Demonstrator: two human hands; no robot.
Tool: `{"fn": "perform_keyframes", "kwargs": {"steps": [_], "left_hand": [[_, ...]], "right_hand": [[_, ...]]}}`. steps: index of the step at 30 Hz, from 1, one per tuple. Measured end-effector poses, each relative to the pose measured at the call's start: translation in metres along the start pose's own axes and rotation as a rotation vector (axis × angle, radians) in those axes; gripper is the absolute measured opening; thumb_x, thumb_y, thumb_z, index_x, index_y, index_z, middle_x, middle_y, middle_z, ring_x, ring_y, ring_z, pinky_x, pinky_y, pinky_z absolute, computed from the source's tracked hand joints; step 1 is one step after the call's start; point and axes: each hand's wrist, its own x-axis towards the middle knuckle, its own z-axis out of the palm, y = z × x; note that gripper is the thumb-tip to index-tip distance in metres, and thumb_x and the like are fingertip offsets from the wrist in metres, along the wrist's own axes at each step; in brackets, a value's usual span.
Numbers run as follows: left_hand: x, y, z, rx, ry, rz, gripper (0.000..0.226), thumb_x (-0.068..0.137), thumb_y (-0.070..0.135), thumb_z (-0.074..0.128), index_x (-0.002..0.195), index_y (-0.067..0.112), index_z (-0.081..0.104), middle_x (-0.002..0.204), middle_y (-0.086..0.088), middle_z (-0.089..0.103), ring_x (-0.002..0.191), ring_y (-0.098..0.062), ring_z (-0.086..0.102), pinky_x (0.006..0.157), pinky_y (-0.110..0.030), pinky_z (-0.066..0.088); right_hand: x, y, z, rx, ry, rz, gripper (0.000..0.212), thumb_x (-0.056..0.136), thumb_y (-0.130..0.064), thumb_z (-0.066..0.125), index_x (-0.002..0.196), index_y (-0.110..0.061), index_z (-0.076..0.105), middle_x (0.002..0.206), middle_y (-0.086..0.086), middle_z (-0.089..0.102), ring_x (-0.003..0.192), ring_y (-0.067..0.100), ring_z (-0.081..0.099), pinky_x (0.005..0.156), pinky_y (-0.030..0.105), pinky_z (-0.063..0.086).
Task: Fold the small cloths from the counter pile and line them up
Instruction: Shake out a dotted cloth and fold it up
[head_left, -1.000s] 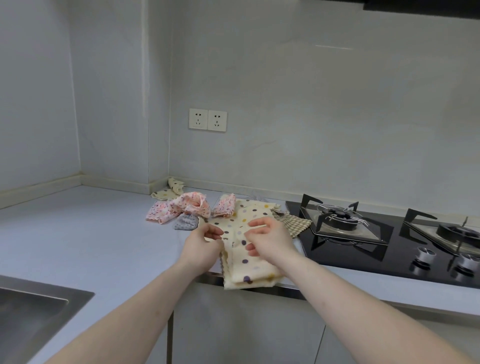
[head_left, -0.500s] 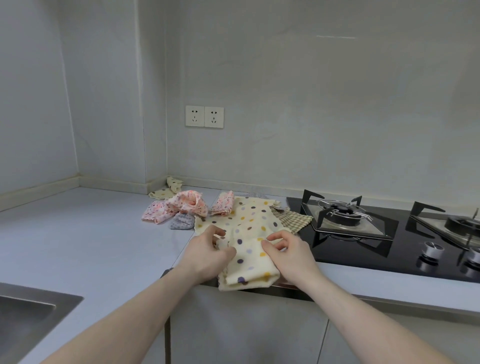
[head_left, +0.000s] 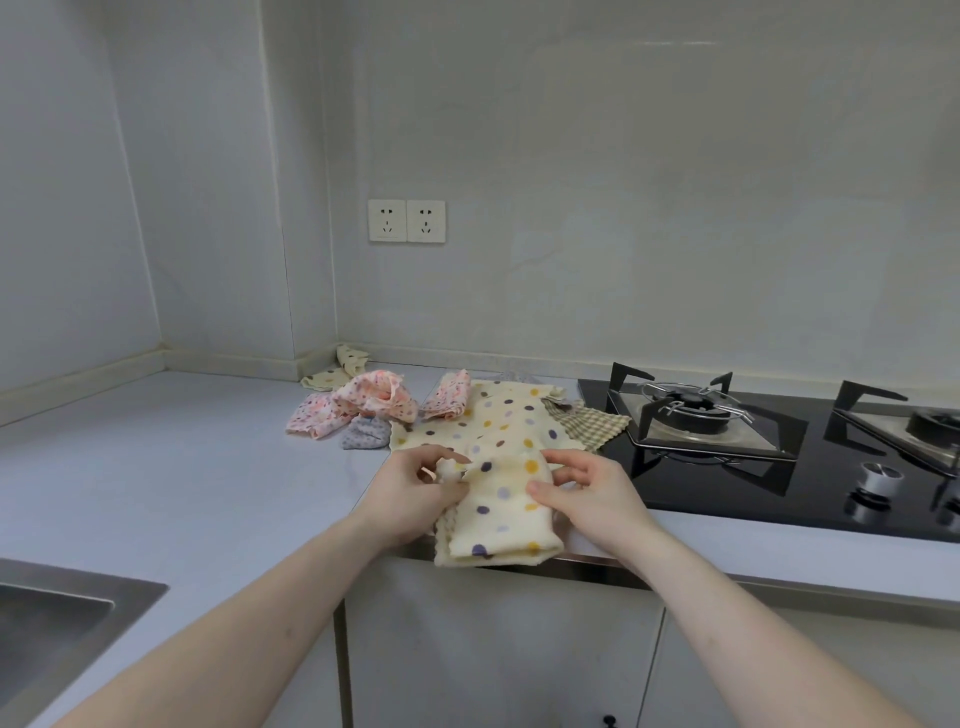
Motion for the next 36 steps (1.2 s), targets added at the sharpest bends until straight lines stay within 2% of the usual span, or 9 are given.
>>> {"fn": "perform_keyframes", "kwargs": {"steps": [4,8,12,16,20,25,29,32,36], "left_hand": [[-0.001,-0.001,0.001,-0.016,0.031,-0.016,0.011,0.087,0.016,0.078,0.094,0.025,0.077,0.059,0.011,0.052,0.045,-0.005,0.047,0.046,-0.022,0.049],[-0.001,-0.001,0.0,-0.019,0.056,0.002,0.015,0.089,0.01,0.073,0.09,0.025,0.075,0.05,0.015,0.041,0.048,-0.005,0.04,0.048,-0.014,0.036],[-0.005,0.002,0.002,-0.115,0.057,0.012,0.018,0.09,0.004,0.07,0.09,0.021,0.077,0.058,0.002,0.053,0.058,-0.013,0.056,0.053,-0.013,0.042],[-0.006,0.002,0.002,-0.073,0.083,0.018,0.016,0.089,0.018,0.074,0.091,0.032,0.081,0.065,0.011,0.061,0.054,-0.002,0.05,0.051,-0.01,0.038],[-0.006,0.001,0.003,-0.073,0.078,0.009,0.02,0.089,0.018,0.072,0.089,0.036,0.079,0.067,0.009,0.069,0.052,-0.011,0.046,0.047,-0.018,0.036],[-0.004,0.0,0.005,0.073,0.108,0.011,0.021,0.09,0.016,0.069,0.088,0.036,0.076,0.094,0.01,0.076,0.064,-0.004,0.064,0.053,-0.015,0.045],[-0.006,-0.001,0.008,0.146,0.115,0.013,0.025,0.089,0.01,0.062,0.087,0.032,0.075,0.08,0.001,0.072,0.049,-0.005,0.047,0.046,-0.014,0.038],[-0.008,0.0,0.009,0.185,0.131,0.02,0.028,0.087,0.006,0.059,0.086,0.03,0.073,0.068,0.007,0.064,0.048,-0.004,0.048,0.046,-0.012,0.036],[-0.009,-0.002,0.007,0.214,0.134,0.02,0.027,0.087,0.006,0.06,0.087,0.03,0.072,0.072,0.007,0.064,0.049,-0.005,0.049,0.046,-0.013,0.036]], "right_hand": [[-0.003,0.001,-0.001,-0.019,0.009,-0.045,0.017,0.082,-0.019,0.085,0.095,-0.027,0.08,0.095,-0.007,0.078,0.076,0.009,0.071,0.079,0.024,0.054],[-0.004,0.002,0.0,0.062,0.072,-0.053,0.018,0.082,-0.007,0.081,0.091,-0.023,0.08,0.099,-0.005,0.077,0.059,0.009,0.066,0.061,0.021,0.051],[-0.004,0.002,0.0,0.11,0.081,-0.068,0.019,0.086,0.0,0.075,0.092,-0.018,0.079,0.092,0.002,0.077,0.059,0.014,0.067,0.057,0.023,0.052],[-0.003,0.004,0.001,0.136,0.093,-0.066,0.023,0.087,0.005,0.071,0.091,-0.016,0.08,0.087,0.005,0.078,0.064,0.015,0.069,0.062,0.024,0.055],[-0.003,0.003,0.001,0.097,0.095,-0.109,0.02,0.087,0.001,0.074,0.093,-0.017,0.081,0.095,-0.005,0.08,0.087,0.009,0.075,0.082,0.023,0.058],[-0.009,0.0,0.004,-0.083,0.117,-0.194,0.019,0.086,-0.009,0.077,0.085,-0.027,0.081,0.096,-0.018,0.077,0.084,0.001,0.069,0.075,0.013,0.054],[-0.013,0.0,0.007,-0.157,0.112,-0.205,0.023,0.084,-0.006,0.073,0.08,-0.028,0.079,0.096,-0.021,0.076,0.086,0.003,0.066,0.072,0.011,0.051],[-0.014,0.002,0.008,-0.195,0.102,-0.236,0.025,0.081,-0.005,0.071,0.076,-0.028,0.077,0.096,-0.019,0.074,0.089,0.005,0.065,0.075,0.012,0.049],[-0.014,0.004,0.009,-0.258,0.055,-0.263,0.022,0.079,-0.01,0.074,0.073,-0.031,0.076,0.097,-0.019,0.071,0.091,0.004,0.063,0.075,0.008,0.044]]}}
